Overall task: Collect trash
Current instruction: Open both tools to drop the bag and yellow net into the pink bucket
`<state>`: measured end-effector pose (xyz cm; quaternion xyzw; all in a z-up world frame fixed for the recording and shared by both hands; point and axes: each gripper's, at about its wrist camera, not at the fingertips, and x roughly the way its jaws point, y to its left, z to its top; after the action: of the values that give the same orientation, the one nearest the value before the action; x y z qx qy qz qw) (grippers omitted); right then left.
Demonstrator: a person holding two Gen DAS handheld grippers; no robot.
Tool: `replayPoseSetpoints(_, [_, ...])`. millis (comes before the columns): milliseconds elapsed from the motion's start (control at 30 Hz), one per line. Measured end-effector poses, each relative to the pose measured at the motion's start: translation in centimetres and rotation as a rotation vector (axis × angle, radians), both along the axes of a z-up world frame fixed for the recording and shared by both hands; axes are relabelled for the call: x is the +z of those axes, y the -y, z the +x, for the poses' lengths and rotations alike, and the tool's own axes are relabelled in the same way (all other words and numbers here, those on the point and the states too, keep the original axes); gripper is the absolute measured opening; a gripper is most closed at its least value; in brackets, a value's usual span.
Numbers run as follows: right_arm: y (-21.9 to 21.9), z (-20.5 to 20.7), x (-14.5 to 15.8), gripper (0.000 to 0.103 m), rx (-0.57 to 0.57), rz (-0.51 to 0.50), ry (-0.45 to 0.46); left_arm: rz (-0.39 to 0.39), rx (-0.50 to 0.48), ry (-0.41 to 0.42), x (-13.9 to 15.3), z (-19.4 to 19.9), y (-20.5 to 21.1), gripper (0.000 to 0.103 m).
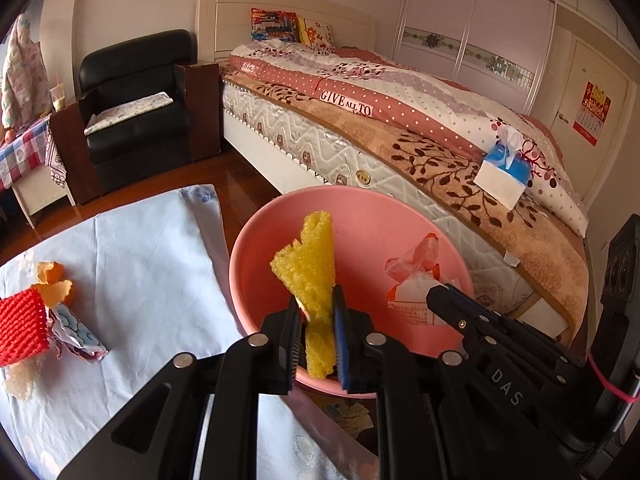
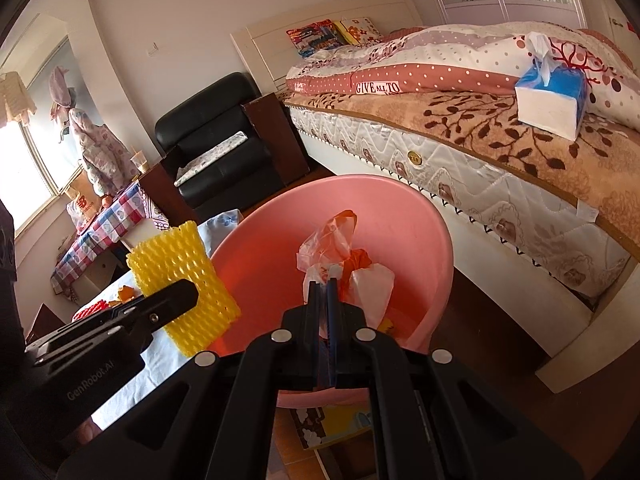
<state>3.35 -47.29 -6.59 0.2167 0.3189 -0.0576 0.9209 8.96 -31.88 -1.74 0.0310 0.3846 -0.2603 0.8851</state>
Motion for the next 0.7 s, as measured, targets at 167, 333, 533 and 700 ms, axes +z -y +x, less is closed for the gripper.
replayPoseSetpoints(167, [-0.1, 0.0, -0.1, 0.004, -0.004, 0.003, -0.005, -0.02, 0.01, -0.001, 0.1, 0.0, -0.5, 0.045])
replayPoseSetpoints(333, [0.0, 0.1, -0.2, 0.004, -0.008, 0.01, -0.01, -0.033, 0.022, -0.004, 0.4, 0.0, -1.3, 0.048])
replayPoseSetpoints(533, [0.3, 0.4, -0.6, 0.004, -0.021, 0.057, -0.035, -0.047, 0.043, -0.007, 0.7, -0.3, -2.6, 0.049])
replayPoseSetpoints(700, [0.5, 0.3, -0.9, 0.037, -0.027, 0.085, -0.035, -0.05, 0.057, -0.007, 0.8, -0.7, -3.7, 0.049])
